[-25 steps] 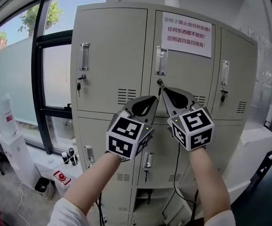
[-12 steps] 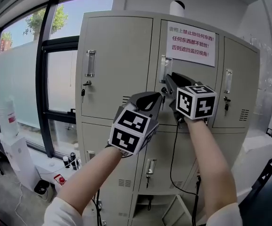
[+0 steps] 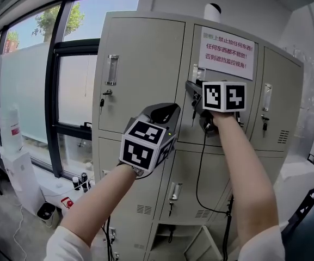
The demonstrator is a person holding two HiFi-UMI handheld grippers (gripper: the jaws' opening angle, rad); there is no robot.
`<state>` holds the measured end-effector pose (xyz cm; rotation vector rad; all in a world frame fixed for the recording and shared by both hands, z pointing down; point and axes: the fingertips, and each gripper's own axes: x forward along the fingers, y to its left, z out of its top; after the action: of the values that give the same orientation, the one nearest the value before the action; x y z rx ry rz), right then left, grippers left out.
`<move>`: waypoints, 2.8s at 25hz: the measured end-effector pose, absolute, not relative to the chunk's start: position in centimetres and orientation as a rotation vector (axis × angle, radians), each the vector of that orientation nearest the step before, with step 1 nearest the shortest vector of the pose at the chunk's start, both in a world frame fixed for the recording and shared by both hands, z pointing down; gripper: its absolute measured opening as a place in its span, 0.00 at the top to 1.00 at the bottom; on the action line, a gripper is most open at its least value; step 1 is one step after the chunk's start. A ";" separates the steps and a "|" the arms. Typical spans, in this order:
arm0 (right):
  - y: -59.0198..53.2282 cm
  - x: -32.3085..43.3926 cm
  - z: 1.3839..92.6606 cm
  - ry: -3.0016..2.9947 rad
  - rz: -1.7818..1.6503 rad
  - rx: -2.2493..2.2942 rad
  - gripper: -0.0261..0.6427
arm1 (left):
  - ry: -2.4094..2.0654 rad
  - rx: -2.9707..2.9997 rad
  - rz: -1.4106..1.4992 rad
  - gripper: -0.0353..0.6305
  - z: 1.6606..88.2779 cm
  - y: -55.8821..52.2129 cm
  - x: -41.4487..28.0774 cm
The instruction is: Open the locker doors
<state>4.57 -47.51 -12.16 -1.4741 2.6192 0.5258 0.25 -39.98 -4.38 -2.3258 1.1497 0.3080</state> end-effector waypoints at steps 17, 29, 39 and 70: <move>-41.0 4.8 -11.7 2.564 0.751 -1.455 0.78 | 1.097 -2.357 0.259 0.92 -2.0 -40.3 1.8; -32.5 6.8 -11.2 2.551 1.033 -1.479 0.77 | 0.998 -2.374 0.303 0.92 -3.1 -39.2 5.3; -30.6 9.2 -11.0 2.413 1.316 -1.714 0.75 | 0.934 -2.443 0.353 0.92 -3.0 -39.0 8.4; -20.9 25.4 -10.1 1.675 1.652 -2.491 0.83 | 0.626 -2.470 0.384 0.92 -1.3 -32.4 19.8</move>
<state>25.44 -20.87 -10.15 -2.4912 1.6749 1.6520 19.78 -32.35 -1.27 -2.4700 0.6255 0.3839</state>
